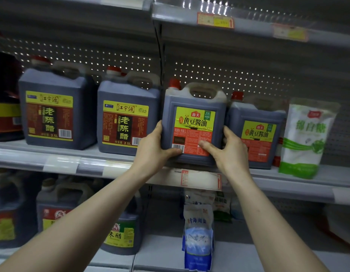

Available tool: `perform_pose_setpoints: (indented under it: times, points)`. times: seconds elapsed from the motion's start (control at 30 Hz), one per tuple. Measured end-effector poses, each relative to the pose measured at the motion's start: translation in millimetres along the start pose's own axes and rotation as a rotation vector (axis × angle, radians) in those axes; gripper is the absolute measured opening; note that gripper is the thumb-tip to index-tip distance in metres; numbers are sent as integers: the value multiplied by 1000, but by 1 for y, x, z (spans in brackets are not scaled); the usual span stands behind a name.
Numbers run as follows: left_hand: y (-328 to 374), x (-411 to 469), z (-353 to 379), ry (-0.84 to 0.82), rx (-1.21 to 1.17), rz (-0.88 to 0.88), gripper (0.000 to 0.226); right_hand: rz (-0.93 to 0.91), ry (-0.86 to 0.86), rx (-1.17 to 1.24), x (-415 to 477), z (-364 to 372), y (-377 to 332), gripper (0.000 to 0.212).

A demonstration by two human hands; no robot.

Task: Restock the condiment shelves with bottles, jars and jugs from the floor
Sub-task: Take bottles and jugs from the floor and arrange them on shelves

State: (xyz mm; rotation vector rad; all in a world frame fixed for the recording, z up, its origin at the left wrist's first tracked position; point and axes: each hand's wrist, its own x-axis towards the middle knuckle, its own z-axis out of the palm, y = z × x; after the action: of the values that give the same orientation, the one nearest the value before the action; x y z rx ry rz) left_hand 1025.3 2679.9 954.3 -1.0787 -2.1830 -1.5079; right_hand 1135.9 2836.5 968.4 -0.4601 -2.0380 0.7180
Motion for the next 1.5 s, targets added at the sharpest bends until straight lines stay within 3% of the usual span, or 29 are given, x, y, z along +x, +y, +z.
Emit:
perform_pose_setpoints:
  times: [0.4, 1.13, 1.5]
  points:
    - [-13, 7, 12, 42, 79, 10, 96, 41, 17, -71, 8, 13, 7, 81]
    - [-13, 8, 23, 85, 247, -18, 90, 117, -13, -56, 5, 17, 4, 72]
    - [-8, -20, 30, 252, 304, 52, 79, 90, -27, -30, -9, 15, 11, 73]
